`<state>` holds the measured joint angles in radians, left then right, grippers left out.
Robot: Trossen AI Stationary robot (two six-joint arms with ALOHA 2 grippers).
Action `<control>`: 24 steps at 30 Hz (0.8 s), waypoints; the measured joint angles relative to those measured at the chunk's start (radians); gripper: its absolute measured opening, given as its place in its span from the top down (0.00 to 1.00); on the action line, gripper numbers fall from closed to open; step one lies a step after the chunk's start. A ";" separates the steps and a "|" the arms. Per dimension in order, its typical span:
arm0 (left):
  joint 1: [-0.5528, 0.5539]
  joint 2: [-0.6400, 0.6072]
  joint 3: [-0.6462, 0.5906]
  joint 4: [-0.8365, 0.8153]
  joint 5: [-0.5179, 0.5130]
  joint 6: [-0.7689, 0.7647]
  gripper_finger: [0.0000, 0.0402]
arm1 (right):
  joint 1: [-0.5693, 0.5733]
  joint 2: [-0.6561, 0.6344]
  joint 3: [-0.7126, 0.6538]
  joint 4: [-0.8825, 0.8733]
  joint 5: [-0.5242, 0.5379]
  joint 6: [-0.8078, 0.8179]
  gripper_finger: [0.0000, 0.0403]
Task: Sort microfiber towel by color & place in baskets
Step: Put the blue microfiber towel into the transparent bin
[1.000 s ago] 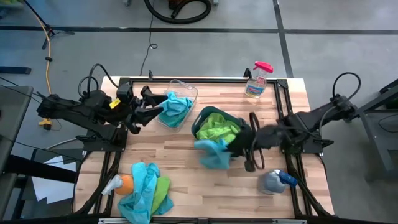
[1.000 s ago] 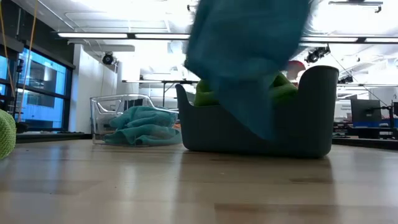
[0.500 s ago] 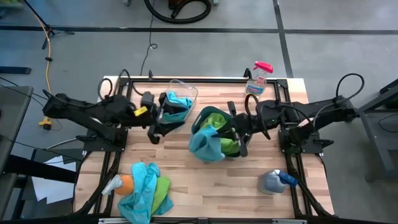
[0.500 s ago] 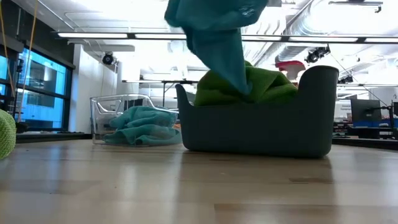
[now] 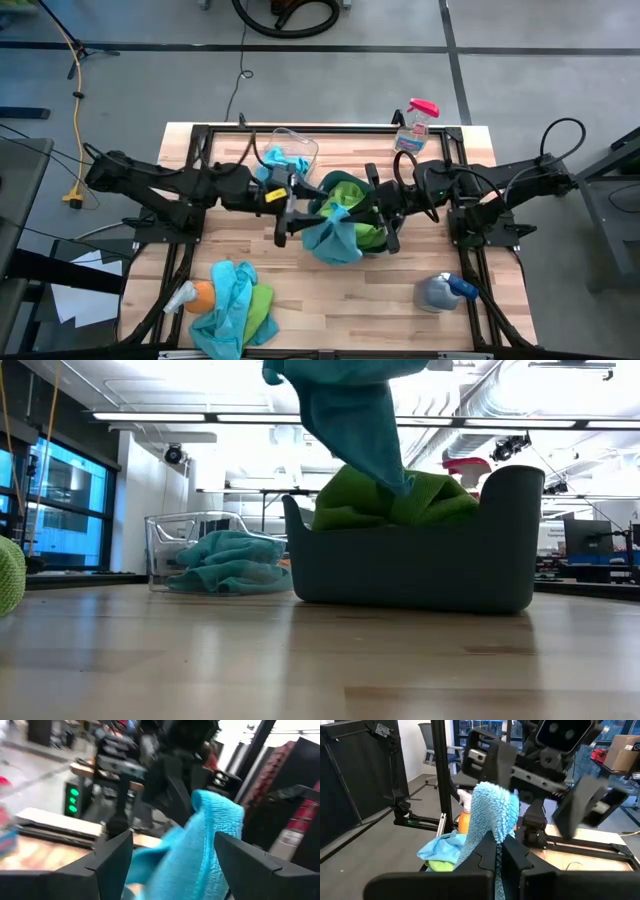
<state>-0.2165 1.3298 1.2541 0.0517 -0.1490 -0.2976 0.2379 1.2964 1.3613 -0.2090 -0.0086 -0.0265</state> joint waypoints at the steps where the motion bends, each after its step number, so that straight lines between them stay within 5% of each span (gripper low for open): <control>1: 0.000 0.005 0.000 -0.001 0.018 -0.012 0.33 | 0.000 0.000 0.000 -0.004 0.000 0.000 1.00; 6: -0.001 0.007 0.000 -0.004 0.096 -0.041 0.33 | 0.000 0.000 0.000 -0.060 0.000 0.000 1.00; 24: -0.007 0.039 0.001 -0.003 0.060 -0.012 0.33 | -0.014 0.000 0.000 -0.055 0.001 -0.065 1.00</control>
<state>-0.2237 1.3690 1.2552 0.0490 -0.0895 -0.3096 0.2239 1.2965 1.3613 -0.2638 -0.0078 -0.0917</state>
